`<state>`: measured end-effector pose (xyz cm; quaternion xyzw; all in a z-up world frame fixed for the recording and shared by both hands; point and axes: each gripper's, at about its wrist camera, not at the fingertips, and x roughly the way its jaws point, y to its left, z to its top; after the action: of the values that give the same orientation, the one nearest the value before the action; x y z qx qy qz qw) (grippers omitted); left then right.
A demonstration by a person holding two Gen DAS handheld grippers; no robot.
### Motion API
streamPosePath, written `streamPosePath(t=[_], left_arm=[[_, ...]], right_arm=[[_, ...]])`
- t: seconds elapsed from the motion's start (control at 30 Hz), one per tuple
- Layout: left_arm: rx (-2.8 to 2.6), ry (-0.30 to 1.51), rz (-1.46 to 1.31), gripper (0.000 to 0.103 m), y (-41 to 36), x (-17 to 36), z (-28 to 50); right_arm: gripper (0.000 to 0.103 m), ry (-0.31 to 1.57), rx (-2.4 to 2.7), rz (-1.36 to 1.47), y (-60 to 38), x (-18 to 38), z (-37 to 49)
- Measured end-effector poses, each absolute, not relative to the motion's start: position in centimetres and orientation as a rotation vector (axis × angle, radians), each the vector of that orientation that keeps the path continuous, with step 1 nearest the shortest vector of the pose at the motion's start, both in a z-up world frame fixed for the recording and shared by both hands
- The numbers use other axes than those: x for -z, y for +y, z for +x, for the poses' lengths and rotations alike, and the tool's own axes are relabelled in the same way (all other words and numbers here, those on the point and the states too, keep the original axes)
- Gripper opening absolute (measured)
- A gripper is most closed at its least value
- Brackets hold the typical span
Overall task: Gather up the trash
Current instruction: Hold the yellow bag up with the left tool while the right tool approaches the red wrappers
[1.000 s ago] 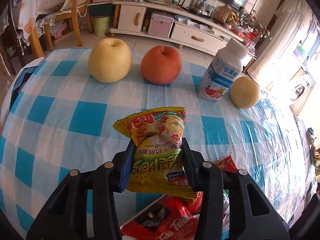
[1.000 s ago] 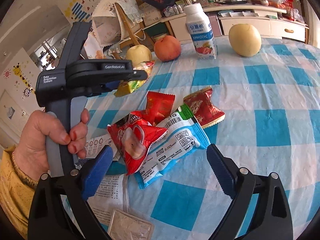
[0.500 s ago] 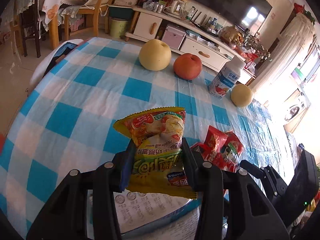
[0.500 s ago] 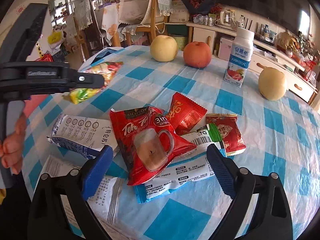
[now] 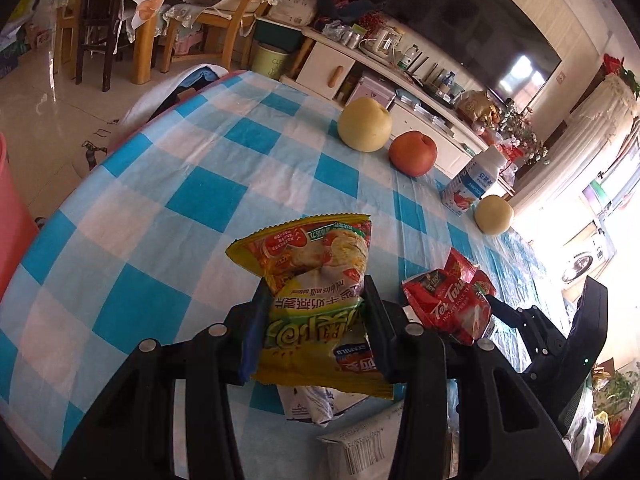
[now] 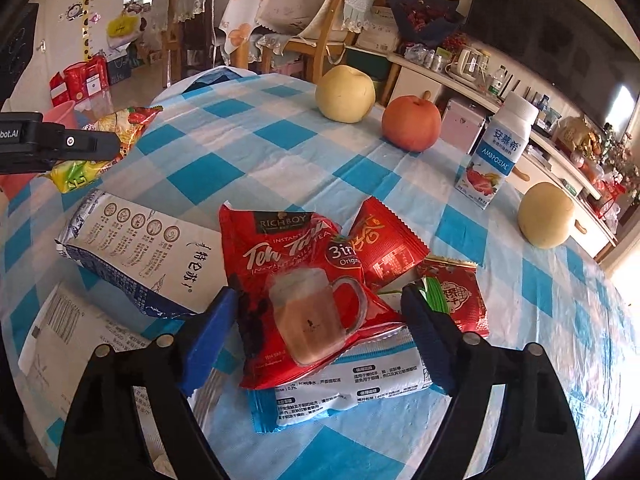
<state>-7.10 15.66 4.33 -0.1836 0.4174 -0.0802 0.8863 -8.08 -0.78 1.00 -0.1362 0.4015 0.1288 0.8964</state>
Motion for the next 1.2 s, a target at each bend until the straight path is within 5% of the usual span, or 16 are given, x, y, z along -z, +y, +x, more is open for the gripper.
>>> streamPosePath(t=[0.5, 0.93, 1.17, 1.2], left_arm=[[0.143, 0.825, -0.393, 0.046, 19.5, -3.1, -6.1], [0.135, 0.794, -0.365, 0.046, 20.6, -3.7, -5.5], [0.133, 0.776, -0.386, 0.046, 21.4, -4.1, -5.6], [0.131, 0.773, -0.383, 0.046, 21.5, -4.1, -5.6]], right_arm=[[0.079, 0.81, -0.225, -0.408, 1.2, 0.7, -8.7], [0.085, 0.844, -0.175, -0.37, 2.1, 0.3, -6.8], [0.076, 0.845, -0.157, -0.348, 2.3, 0.3, -7.3], [0.068, 0.844, -0.149, -0.341, 2.2, 0.3, -7.4]])
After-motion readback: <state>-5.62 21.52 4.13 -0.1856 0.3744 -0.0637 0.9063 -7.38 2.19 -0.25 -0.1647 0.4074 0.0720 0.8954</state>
